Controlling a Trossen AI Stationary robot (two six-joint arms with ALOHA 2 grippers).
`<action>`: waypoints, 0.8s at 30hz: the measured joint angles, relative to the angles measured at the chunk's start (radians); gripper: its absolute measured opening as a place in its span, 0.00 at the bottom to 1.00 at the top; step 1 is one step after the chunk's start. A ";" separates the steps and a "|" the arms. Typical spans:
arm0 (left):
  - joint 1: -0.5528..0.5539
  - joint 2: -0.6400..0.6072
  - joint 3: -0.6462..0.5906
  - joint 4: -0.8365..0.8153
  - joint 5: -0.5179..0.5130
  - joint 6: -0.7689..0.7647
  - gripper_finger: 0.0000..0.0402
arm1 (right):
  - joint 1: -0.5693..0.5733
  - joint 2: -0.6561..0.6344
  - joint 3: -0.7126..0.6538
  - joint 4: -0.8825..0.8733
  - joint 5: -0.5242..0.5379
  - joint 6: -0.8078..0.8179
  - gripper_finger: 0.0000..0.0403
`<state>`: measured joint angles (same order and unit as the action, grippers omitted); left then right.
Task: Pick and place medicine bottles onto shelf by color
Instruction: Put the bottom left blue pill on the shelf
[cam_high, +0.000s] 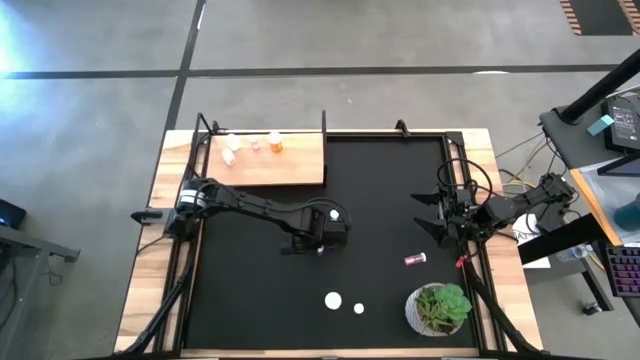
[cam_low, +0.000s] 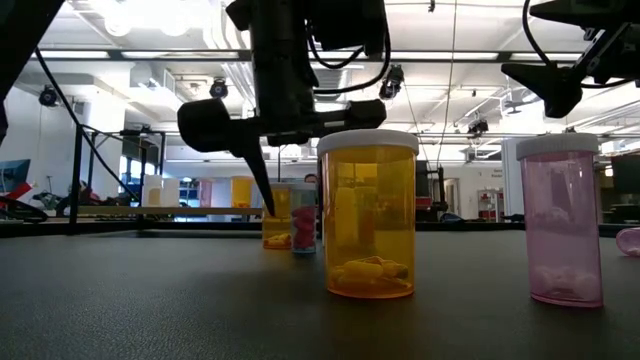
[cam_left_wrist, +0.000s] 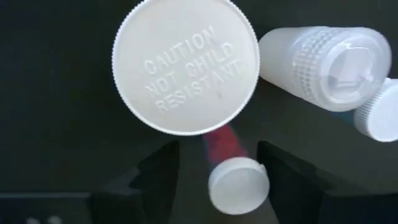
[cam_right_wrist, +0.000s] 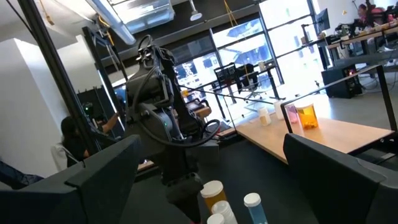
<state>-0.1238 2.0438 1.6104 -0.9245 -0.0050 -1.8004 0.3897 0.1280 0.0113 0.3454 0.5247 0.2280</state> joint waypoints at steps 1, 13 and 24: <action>0.000 0.000 0.000 -0.001 0.000 0.000 0.46 | 0.000 0.000 0.000 0.000 0.000 0.000 0.95; 0.002 -0.001 0.000 -0.002 0.030 0.009 0.23 | 0.000 0.000 0.000 0.000 0.000 0.000 0.95; 0.006 -0.073 0.051 -0.095 0.080 0.062 0.24 | 0.000 0.000 0.000 0.000 0.000 0.000 0.95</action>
<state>-0.1176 1.9710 1.6619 -1.0199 0.0746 -1.7386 0.3897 0.1280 0.0113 0.3451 0.5247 0.2283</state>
